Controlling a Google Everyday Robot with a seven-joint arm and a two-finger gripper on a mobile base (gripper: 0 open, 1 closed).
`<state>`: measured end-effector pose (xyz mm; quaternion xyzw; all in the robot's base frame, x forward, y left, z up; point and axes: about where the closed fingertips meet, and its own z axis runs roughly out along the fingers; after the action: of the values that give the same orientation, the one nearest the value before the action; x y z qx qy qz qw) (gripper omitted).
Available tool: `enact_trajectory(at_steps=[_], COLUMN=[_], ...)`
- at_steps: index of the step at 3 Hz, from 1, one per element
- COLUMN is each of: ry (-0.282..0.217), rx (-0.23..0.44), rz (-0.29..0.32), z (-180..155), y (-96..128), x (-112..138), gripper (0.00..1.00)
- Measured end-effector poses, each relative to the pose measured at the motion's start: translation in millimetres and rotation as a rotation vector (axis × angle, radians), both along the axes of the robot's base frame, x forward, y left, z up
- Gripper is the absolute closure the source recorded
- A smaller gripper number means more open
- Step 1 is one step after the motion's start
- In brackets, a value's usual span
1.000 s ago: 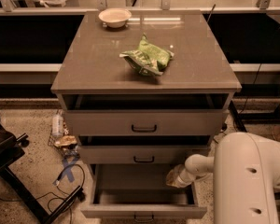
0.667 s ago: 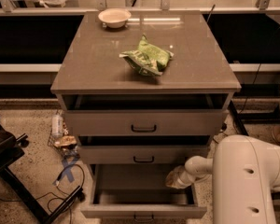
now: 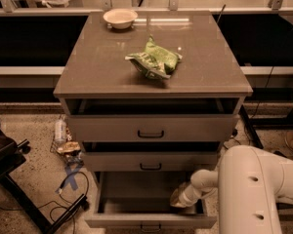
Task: Open bottom drawer
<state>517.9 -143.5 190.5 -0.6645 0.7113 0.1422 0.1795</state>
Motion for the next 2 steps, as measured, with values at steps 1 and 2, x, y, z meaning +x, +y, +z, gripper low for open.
enact_trajectory(at_steps=[1,2], ry=[0.109,0.164], rx=[0.032,0.043], rz=[0.037,0.057], z=[-22,-30], y=[13,18], x=[-40,-61], gripper=[1.0,1.0])
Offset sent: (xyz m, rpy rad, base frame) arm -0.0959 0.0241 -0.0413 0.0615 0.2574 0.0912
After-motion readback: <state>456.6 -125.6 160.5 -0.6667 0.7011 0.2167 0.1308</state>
